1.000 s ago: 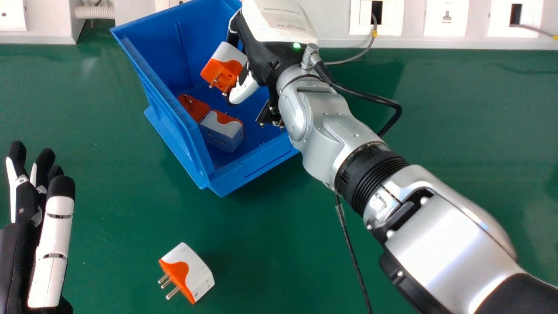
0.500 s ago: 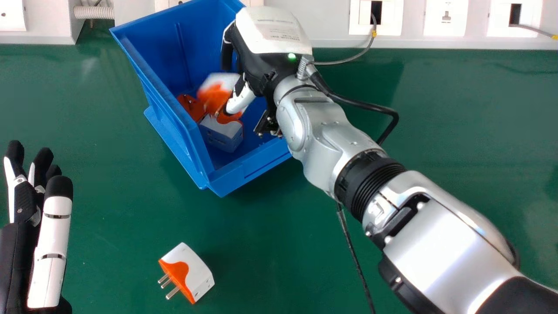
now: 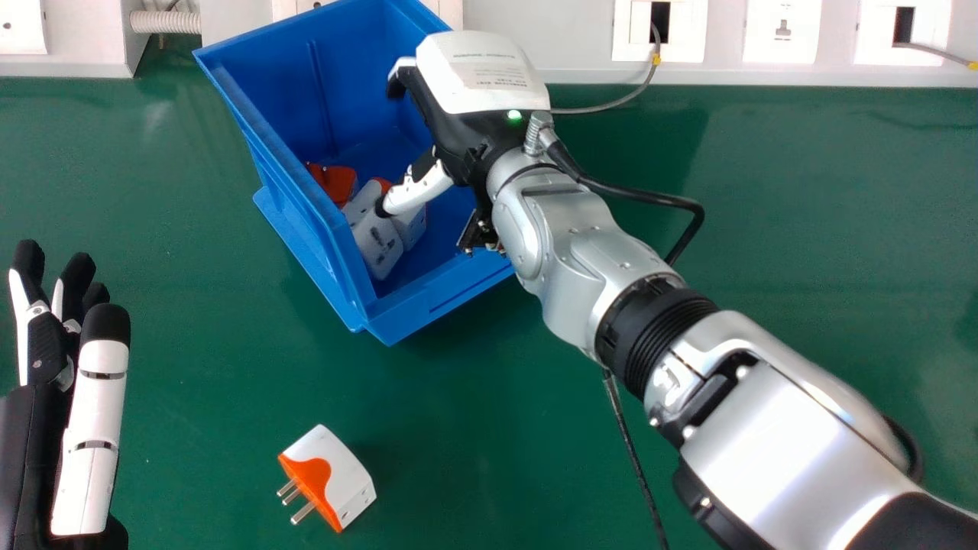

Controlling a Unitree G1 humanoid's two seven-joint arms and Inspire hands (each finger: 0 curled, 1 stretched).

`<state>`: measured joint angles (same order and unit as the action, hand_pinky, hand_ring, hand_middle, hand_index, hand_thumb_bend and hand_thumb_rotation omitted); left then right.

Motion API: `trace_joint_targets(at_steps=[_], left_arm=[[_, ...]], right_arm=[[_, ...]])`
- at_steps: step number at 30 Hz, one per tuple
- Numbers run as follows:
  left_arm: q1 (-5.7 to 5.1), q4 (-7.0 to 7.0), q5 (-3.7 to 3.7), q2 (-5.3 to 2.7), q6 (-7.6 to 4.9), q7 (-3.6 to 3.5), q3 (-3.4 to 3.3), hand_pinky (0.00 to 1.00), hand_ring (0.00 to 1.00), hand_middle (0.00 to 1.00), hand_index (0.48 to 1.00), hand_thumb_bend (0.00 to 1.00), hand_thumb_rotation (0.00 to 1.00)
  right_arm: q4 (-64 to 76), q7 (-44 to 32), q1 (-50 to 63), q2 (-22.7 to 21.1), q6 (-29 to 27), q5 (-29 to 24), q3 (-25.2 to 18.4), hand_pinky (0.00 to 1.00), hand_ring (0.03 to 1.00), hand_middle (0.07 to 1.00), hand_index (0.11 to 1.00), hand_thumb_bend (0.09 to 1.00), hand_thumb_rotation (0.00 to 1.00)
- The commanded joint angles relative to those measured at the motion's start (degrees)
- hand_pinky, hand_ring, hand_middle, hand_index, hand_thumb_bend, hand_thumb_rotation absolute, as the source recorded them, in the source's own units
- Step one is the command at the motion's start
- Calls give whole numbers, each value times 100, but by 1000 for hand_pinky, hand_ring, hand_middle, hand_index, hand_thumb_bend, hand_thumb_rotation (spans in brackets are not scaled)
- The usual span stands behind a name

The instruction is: Pick all objects and put in blue box

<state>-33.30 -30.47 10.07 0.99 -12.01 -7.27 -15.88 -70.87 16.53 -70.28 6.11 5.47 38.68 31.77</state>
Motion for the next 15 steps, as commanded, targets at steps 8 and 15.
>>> trace_joint_targets(at_steps=[8, 15], left_arm=[[153, 95, -121, 21, -236, 36, 30, 1000, 1000, 1000, 1000, 445, 847], [310, 167, -134, 43, -221, 34, 71, 1000, 1000, 1000, 1000, 451, 836]], right_arm=[[1928, 836, 1136, -451, -632, -204, -456, 815, 925, 941, 939, 529, 508], [4235, 719, 2576, -951, -558, 124, -407, 831, 956, 970, 968, 428, 517]])
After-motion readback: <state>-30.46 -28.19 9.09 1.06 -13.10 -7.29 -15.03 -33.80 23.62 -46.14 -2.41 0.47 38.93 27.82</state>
